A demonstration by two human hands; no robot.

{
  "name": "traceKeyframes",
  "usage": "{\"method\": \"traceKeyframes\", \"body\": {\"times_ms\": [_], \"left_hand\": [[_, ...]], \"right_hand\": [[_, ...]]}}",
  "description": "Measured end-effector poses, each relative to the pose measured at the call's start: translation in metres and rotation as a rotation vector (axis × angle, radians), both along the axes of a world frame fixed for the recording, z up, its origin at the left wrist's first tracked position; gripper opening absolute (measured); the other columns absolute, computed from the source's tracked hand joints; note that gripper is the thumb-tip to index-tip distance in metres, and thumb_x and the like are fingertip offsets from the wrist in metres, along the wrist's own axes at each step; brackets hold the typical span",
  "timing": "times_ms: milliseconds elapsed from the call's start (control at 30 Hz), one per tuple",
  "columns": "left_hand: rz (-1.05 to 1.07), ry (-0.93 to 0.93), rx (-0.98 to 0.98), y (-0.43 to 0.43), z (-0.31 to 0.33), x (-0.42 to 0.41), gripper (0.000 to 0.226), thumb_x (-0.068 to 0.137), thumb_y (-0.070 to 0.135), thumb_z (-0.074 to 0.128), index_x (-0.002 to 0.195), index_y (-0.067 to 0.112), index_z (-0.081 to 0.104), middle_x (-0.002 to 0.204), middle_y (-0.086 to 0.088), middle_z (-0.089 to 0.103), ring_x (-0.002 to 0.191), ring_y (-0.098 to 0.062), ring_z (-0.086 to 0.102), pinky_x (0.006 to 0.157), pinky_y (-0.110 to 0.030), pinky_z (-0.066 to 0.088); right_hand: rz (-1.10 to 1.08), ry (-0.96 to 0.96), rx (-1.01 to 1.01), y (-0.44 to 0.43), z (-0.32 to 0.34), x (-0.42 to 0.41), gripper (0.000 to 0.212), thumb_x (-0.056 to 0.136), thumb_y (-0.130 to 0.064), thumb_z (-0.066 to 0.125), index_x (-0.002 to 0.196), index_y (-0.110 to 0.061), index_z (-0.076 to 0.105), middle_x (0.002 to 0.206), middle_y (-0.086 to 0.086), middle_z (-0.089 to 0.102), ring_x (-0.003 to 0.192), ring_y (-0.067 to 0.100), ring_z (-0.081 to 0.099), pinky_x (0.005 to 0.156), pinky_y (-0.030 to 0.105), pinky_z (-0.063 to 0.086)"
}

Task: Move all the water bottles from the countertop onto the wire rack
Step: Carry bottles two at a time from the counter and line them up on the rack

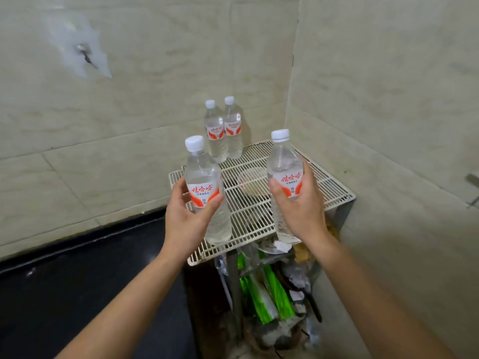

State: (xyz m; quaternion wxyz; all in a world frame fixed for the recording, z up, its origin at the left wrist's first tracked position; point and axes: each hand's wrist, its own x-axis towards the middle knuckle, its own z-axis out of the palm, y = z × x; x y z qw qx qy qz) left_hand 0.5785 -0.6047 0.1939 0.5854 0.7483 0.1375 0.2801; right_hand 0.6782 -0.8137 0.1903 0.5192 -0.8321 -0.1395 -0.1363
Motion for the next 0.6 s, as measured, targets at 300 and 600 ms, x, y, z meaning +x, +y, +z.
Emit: {"method": "traceKeyframes", "body": {"times_ms": [300, 600], "left_hand": [[0.048, 0.005, 0.009, 0.043, -0.029, 0.128, 0.074, 0.067, 0.058, 0.080, 0.129, 0.027, 0.056, 0.124, 0.001, 0.062, 0.114, -0.014, 0.061, 0.095, -0.047, 0.056], [0.169, -0.005, -0.067, 0.090, -0.033, 0.217, 0.064, 0.079, 0.023, 0.084, 0.137, 0.029, 0.056, 0.117, 0.012, 0.070, 0.106, -0.006, 0.066, 0.094, -0.037, 0.057]], "right_hand": [[0.076, 0.076, 0.001, 0.038, 0.001, 0.127, 0.065, 0.084, -0.049, 0.075, 0.140, -0.030, 0.047, 0.120, -0.010, 0.063, 0.101, 0.007, 0.063, 0.090, 0.036, 0.055], [0.261, 0.095, -0.143, 0.063, -0.003, 0.227, 0.066, 0.083, -0.048, 0.075, 0.141, -0.035, 0.044, 0.125, -0.014, 0.065, 0.109, 0.009, 0.064, 0.092, 0.033, 0.050]]}}
